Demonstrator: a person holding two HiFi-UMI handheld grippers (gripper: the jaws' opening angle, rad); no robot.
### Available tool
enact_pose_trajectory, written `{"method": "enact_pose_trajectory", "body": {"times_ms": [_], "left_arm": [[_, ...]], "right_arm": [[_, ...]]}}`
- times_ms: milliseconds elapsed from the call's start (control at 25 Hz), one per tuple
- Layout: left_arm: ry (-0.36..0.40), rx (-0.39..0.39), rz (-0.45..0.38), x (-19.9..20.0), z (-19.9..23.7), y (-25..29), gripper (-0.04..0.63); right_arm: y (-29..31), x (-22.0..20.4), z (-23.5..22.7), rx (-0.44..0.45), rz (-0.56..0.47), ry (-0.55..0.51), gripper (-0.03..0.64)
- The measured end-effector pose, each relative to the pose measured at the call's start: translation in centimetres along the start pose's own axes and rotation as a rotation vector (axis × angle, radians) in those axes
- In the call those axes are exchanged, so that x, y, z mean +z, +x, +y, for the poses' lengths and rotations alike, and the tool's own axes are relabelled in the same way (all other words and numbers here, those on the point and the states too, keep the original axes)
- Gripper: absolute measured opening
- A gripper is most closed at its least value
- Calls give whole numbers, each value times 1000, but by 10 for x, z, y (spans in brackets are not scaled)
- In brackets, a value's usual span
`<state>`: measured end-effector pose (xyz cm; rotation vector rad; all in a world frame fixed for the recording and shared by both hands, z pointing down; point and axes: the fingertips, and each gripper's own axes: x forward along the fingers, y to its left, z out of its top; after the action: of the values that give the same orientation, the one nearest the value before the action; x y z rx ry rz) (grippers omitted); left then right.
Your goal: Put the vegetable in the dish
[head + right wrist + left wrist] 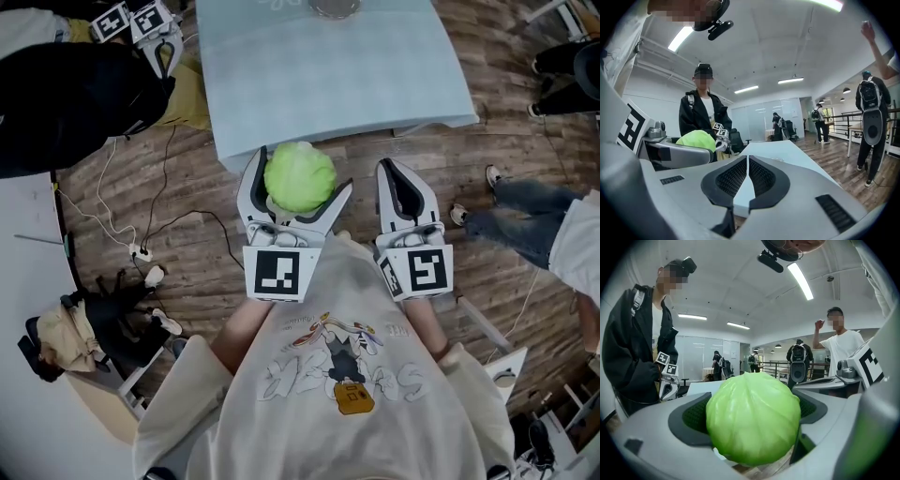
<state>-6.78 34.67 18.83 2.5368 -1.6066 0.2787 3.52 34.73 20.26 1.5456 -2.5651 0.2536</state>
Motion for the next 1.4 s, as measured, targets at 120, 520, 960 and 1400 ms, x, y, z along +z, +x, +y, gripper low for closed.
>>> {"method": "enact_pose_trajectory", "body": {"times_ms": [120,520,960,1400], "left_arm": [[3,-21,1,6,22,24,545],[-10,-81,-5,23,88,88,545],[-23,-92,16,25,110,131,545],[-35,-68,47,31,116,199,545]], "right_arm": [[32,8,-4,-15,3,-1,23],[123,33,-9,-61,3,-13,23],[168,37,-25,-65,22,-13,23],[215,40,-73,-26,41,-2,23]]}}
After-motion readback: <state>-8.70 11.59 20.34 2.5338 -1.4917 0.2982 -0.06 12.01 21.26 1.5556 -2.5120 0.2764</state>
